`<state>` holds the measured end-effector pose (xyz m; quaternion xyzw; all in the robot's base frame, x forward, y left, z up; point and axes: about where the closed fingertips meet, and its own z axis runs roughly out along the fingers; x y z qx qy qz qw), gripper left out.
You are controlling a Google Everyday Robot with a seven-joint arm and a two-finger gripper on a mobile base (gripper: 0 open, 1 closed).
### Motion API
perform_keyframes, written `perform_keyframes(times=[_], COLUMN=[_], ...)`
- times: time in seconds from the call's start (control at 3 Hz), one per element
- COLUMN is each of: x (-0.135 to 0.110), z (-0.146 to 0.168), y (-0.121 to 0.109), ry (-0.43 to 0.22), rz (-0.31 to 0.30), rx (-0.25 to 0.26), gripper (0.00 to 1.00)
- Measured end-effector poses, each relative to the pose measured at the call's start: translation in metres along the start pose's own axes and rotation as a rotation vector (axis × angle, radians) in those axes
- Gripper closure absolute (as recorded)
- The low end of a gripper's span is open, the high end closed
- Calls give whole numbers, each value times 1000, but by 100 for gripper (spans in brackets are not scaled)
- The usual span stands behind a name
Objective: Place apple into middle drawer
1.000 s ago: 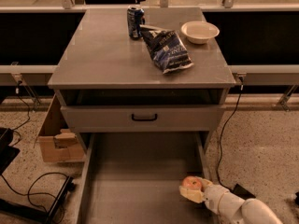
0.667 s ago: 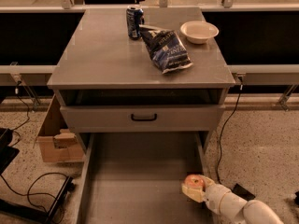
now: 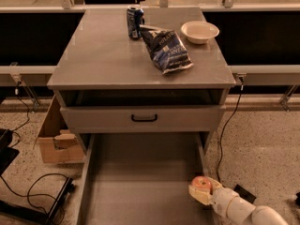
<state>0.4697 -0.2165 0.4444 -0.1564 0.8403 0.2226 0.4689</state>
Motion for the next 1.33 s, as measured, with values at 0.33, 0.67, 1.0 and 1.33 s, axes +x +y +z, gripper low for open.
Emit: perform_keyframes(times=[0.33,0.67,1.0,1.33], x=[0,0,-1,-1], z=[-8,-18,-22,-22], y=[-6,-13,-16,-16], ry=[-9,-20,-25,-25], rz=[4,8,9,9], rx=[18,37,45,45], gripper=[37,6,0,0])
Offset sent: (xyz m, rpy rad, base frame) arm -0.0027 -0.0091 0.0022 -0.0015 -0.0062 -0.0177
